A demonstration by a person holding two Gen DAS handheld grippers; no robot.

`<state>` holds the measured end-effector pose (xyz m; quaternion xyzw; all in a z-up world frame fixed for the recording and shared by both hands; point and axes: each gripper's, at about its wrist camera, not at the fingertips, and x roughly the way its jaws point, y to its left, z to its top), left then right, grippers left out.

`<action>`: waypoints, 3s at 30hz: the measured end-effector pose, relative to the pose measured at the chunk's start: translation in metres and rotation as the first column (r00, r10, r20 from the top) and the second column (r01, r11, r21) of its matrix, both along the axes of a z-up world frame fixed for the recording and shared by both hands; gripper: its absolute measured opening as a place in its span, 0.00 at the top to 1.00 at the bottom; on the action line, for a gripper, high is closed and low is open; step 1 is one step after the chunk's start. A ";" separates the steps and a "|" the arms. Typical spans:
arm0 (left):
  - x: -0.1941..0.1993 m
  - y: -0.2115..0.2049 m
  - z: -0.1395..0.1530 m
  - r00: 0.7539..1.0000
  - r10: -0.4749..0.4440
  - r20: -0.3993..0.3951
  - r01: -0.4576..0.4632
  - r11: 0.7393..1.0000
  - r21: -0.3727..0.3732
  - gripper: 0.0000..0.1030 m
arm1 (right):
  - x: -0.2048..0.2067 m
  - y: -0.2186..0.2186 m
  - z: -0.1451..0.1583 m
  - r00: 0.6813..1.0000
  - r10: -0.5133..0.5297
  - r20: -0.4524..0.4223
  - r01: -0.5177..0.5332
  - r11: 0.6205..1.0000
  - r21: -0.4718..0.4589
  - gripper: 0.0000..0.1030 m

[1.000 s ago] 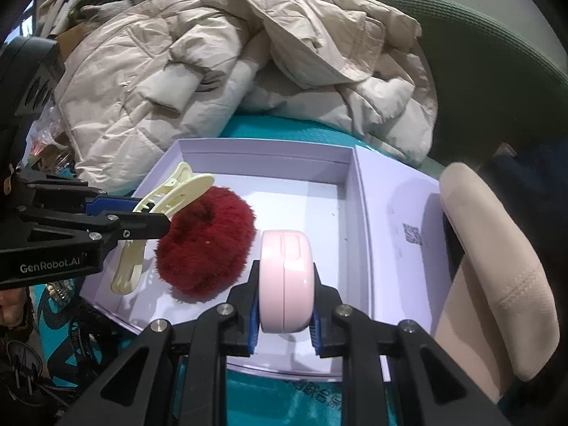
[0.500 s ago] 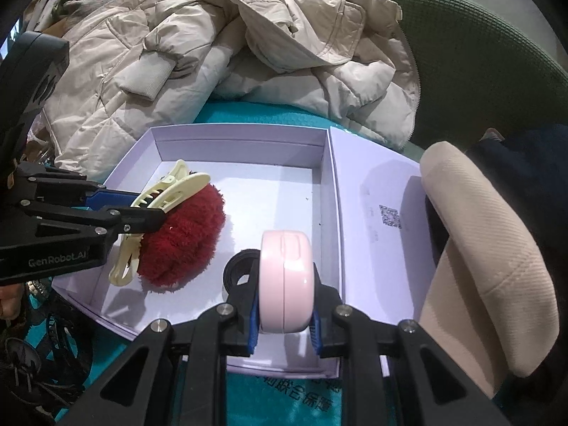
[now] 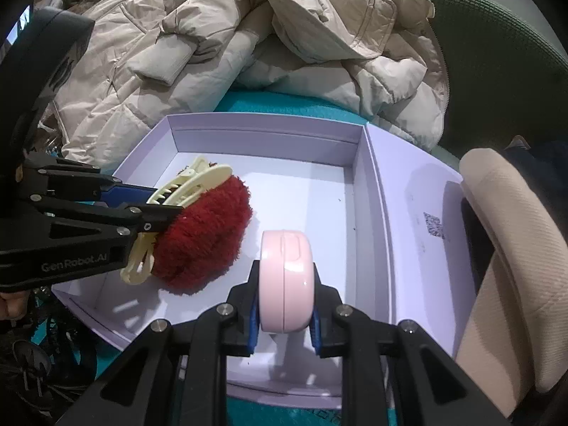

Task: Organize objects
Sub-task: 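Lower the claw clip onto the red scrunchie inside the box with the left tool, then open the left tool to release the claw clip while the right tool releases the compact, then move both tools back to the remaining accessories on the mat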

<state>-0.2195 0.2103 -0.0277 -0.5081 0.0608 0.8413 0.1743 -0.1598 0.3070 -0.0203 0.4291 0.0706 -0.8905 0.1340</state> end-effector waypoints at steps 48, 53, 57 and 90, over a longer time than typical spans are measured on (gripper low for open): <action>0.048 -0.029 0.050 0.996 0.058 -0.063 -0.057 0.998 0.029 0.66 | 0.034 -0.012 0.053 0.994 -0.045 -0.099 0.048 0.999 0.024 0.65; 0.061 -0.038 0.059 0.994 0.071 -0.081 -0.069 0.997 0.032 0.65 | 0.041 -0.022 0.059 0.993 -0.024 -0.113 0.027 0.999 0.029 0.65; 0.071 -0.049 0.065 0.992 0.089 -0.093 -0.086 0.996 0.036 0.65 | 0.048 -0.031 0.066 0.992 -0.006 -0.127 0.010 1.000 0.029 0.65; 0.173 -0.144 0.062 0.965 0.243 -0.101 -0.245 0.970 -0.003 0.65 | 0.109 -0.136 0.065 0.962 0.244 -0.122 -0.244 0.970 0.019 0.65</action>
